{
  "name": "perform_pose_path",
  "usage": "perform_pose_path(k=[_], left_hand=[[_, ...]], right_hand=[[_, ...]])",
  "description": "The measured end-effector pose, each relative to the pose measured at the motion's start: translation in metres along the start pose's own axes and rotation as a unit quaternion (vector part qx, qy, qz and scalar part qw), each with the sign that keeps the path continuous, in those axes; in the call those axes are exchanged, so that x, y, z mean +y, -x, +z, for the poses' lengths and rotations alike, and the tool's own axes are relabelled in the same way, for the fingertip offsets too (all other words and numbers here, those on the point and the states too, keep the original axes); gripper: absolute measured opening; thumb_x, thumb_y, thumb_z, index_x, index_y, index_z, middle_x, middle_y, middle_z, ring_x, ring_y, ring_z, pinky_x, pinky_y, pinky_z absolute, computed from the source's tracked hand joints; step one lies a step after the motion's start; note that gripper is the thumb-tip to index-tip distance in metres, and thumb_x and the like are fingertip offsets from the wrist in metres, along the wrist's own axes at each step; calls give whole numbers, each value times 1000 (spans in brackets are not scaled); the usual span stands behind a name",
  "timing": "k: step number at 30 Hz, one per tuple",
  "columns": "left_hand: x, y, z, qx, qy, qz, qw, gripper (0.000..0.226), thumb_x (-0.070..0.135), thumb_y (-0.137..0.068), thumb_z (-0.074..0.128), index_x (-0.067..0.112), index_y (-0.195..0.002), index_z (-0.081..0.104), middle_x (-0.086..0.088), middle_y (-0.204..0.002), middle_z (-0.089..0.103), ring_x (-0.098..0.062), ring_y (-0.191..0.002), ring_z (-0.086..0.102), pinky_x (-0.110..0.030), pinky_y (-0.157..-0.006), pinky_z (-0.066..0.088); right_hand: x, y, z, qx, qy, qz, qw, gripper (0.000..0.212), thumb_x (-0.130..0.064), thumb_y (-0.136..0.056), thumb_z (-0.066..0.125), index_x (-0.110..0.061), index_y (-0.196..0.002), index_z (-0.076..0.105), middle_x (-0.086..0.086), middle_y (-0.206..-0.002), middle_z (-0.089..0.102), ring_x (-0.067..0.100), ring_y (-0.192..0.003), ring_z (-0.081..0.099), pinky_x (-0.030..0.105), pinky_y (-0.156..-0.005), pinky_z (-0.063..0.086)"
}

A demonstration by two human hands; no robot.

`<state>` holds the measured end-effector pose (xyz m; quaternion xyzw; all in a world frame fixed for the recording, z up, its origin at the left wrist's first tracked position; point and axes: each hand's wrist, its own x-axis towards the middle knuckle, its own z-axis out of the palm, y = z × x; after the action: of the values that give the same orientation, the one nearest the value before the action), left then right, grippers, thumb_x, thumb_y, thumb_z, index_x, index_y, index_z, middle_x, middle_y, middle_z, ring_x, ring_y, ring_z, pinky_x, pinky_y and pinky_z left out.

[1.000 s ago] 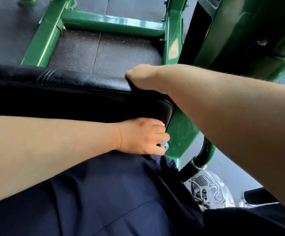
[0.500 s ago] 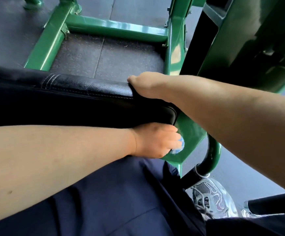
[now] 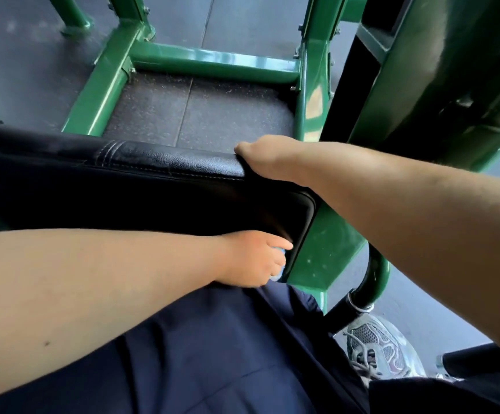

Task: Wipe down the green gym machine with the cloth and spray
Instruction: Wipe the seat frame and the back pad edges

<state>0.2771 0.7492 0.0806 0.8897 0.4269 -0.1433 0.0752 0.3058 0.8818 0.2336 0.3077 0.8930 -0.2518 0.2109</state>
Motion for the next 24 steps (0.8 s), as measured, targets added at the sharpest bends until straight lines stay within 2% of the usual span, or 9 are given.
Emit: perform_pose_path(k=[1, 4, 7, 10, 12, 14, 17, 20, 24], left_hand=[[-10, 12, -9, 37, -12, -54, 998, 43, 27, -94, 27, 51, -96, 62, 30, -94, 66, 15, -94, 57, -9, -105, 27], [-24, 73, -21, -98, -19, -68, 993, 40, 16, -87, 35, 29, -78, 72, 18, -89, 69, 0, -97, 64, -34, -108, 33], [-32, 112, -42, -12, 23, -226, 974, 28, 48, -87, 38, 47, -100, 63, 40, -81, 56, 24, -100, 48, -16, -106, 31], [-33, 128, -74, 81, 66, -224, 969, 16, 30, -84, 51, 30, -91, 66, 17, -108, 61, -13, -105, 59, -39, -93, 45], [-41, 127, -99, 184, 47, -257, 947, 32, 9, -80, 64, 20, -111, 64, -2, -131, 53, -31, -103, 61, -44, -84, 51], [-37, 145, -153, 276, 125, -373, 877, 45, 7, -84, 63, 21, -126, 54, -6, -136, 46, -33, -107, 59, -43, -85, 51], [-39, 136, -195, 386, 292, -506, 714, 31, 16, -88, 64, 22, -117, 55, -1, -114, 59, -19, -93, 55, -24, -76, 38], [-41, 150, -252, 519, 427, -479, 565, 16, 14, -86, 69, 22, -94, 57, 1, -92, 67, -15, -79, 59, -26, -72, 44], [-37, 175, -323, 589, 498, -421, 477, 19, 8, -90, 63, 23, -80, 60, 4, -76, 63, -8, -68, 54, -21, -60, 41]], right_hand=[[0, 1, 0, -5, 5, -2, 1000, 49, -32, -107, 21, -1, -133, 49, 20, -147, 41, 33, -132, 40, 30, -99, 32], [3, 8, -2, -10, 13, 4, 1000, 56, -38, -107, 20, 1, -136, 48, 21, -148, 41, 32, -135, 38, 29, -101, 31], [1, 23, -8, -23, 30, 20, 999, 54, -37, -107, 25, 0, -136, 50, 18, -146, 44, 32, -134, 40, 28, -101, 33], [-11, 38, -22, 3, -12, 5, 1000, 37, -19, -102, 38, -11, -130, 60, 8, -131, 60, 28, -119, 53, 23, -90, 41], [-13, 42, -27, 7, -75, 5, 997, 39, -7, -96, 39, -19, -123, 65, 2, -102, 68, 25, -92, 62, 21, -74, 48], [-34, 65, -46, 25, -120, -11, 992, 38, -4, -93, 38, -18, -110, 69, 6, -95, 71, 27, -81, 62, 28, -72, 50], [-41, 79, -58, -12, -271, -17, 962, 26, -8, -96, 45, -21, -98, 67, 4, -105, 67, 23, -89, 64, 33, -83, 48], [-57, 113, -92, -27, -429, -63, 901, 26, -5, -95, 51, -30, -92, 55, 3, -105, 65, 28, -100, 64, 38, -90, 47], [-81, 157, -141, 8, -496, -149, 855, 23, -9, -95, 56, -29, -105, 57, 3, -97, 68, 25, -87, 63, 35, -80, 49]])
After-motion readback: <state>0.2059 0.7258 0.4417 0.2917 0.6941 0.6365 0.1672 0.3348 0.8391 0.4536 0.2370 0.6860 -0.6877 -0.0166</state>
